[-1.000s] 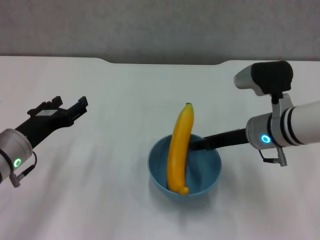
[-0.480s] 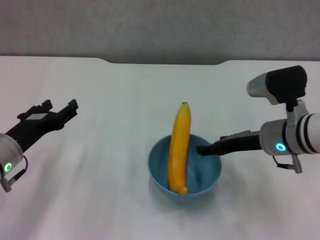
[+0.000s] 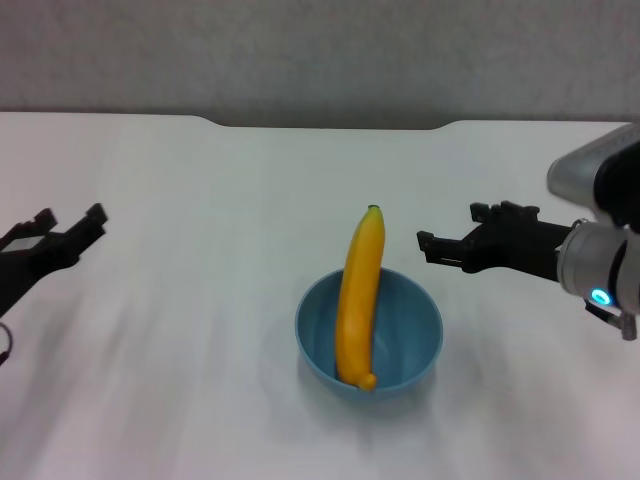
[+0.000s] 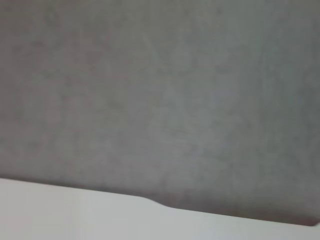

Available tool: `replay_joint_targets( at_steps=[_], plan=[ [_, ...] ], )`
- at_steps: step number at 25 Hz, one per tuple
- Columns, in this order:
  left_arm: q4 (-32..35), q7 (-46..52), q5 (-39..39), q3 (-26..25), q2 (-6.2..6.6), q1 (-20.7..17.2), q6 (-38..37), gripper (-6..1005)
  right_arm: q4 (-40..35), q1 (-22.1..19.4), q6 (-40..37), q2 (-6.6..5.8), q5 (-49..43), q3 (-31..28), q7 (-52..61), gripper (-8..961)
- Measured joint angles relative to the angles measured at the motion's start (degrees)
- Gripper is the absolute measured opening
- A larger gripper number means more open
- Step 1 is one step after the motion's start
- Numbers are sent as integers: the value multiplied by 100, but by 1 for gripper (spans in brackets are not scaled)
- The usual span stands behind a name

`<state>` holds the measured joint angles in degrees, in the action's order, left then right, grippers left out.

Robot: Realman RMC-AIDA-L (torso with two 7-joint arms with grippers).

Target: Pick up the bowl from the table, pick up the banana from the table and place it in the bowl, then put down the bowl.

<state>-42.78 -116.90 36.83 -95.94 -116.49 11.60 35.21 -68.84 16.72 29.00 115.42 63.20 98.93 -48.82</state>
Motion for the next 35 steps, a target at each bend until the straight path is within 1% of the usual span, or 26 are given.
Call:
replay_joint_targets(
  at_steps=[1, 4, 5, 6, 10, 14, 19, 20, 21, 22, 24, 26, 29, 32, 35],
  plan=[
    [144, -5, 0, -152, 0, 6, 160, 776, 0, 0, 0, 0, 0, 0, 0, 892],
    [568, -125, 0, -516, 1, 52, 745, 775, -76, -133, -903, -6, 4, 615, -266, 892],
    [568, -125, 0, -516, 1, 52, 745, 775, -72, -152, -1191, -12, 4, 802, -283, 892],
    [863, -310, 0, -751, 3, 80, 1080, 775, -60, -165, -1449, -11, 4, 958, -284, 892],
    [975, -599, 25, -788, -6, 94, 1126, 774, -19, -269, -2365, -9, -10, 1476, -287, 891],
    [1008, -1206, 32, -728, -42, 88, 1133, 771, 193, -334, -3330, -14, -22, 1948, -282, 891],
    [1342, -2027, -126, -645, -75, 128, 1347, 768, 442, -396, -4250, -16, -35, 2460, -225, 890],
    [1436, -2231, -164, -634, -80, 153, 1436, 768, 487, -436, -4537, -18, -47, 2595, -225, 890],
    [1618, -2633, -234, -632, -90, 211, 1588, 769, 538, -478, -4803, -18, -51, 2725, -221, 890],
    [1618, -2633, -234, -632, -90, 211, 1588, 769, 612, -533, -5213, -19, -51, 2882, -205, 890],
    [1814, -3008, -446, -614, -100, 257, 1688, 770, 730, -614, -5937, -17, -52, 3159, -42, 888],
    [1984, -3336, -706, -505, -107, 277, 1793, 770, 860, -684, -6627, -14, -54, 3390, 352, 885],
    [2014, -3413, -741, -455, -105, 288, 1847, 771, 1228, -725, -7678, -13, -73, 3719, 1277, 883],
    [2030, -3406, -746, -444, -101, 312, 1878, 772, 1897, -641, -8591, -16, -305, 4014, 2435, 883],
    [2121, -3326, -756, -443, -95, 361, 1879, 773, 2587, -577, -9280, -17, -749, 4103, 3626, 883]
  ],
)
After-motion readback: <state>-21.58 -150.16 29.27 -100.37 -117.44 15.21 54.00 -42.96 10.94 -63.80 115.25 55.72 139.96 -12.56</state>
